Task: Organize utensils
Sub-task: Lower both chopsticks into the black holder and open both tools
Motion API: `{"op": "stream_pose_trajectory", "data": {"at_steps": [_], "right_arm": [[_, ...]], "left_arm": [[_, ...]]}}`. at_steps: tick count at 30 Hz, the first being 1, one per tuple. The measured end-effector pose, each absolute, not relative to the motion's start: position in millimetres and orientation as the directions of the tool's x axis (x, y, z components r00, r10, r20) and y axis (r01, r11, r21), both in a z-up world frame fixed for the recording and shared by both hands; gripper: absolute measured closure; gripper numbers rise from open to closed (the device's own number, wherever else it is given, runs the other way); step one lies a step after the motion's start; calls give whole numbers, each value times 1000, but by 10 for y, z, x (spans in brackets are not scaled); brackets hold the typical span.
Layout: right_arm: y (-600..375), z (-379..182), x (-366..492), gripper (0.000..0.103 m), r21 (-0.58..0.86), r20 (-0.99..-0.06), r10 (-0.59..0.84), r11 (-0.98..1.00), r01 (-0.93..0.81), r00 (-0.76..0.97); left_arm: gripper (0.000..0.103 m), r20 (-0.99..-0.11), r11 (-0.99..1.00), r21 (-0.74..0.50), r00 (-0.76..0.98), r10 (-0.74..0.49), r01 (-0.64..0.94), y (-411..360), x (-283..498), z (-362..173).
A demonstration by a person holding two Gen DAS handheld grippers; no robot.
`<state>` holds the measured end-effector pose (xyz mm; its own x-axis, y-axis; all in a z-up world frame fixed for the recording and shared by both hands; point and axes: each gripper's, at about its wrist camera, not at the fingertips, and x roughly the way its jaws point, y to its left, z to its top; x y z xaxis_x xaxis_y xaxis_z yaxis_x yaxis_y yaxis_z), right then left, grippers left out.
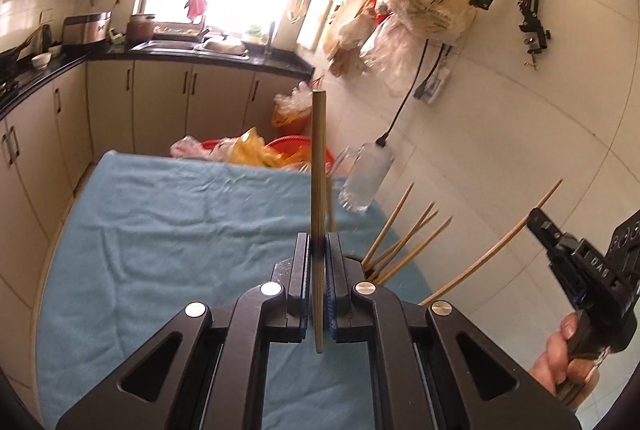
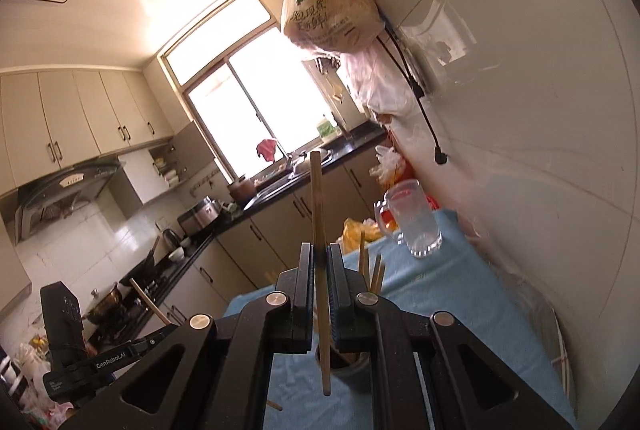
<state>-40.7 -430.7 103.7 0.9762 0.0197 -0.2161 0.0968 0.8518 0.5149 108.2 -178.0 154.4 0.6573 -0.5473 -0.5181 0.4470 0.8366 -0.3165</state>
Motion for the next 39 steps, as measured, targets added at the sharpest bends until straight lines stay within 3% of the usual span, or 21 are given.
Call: {"op": "stream_pose_trajectory", "data": {"at_steps": [7,29,32,33,34,37,39], "right_arm": [[-4429,1027,-92,96,508,-225,6,854,112,974],[-4297,377,456,95,454,-396,49,878,149,917],[-4283,421,415,85,443,-392,41,884,150,919],[-4288,442,384,76,443,-386,33,883,153,922],[-4296,472,334,71,441,-375,21,883,159,927],[-4299,564,176,68,438,-345,-3,884,164,938],[-4278,612,74,63,439,-332,-13,883,167,943]], "left_arm": [[96,-481,814,-320,658,-580,484,-2196,1355,1706],[96,-598,820,-324,570,-564,472,-2540,1779,958],[96,-590,818,-326,574,-568,474,-2482,1744,973],[96,-587,818,-325,577,-568,475,-2461,1724,988],[92,-583,817,-326,580,-569,475,-2434,1699,1007],[73,-565,822,-318,603,-564,472,-2327,1595,1074],[69,-554,824,-318,613,-563,470,-2246,1508,1106]]}}
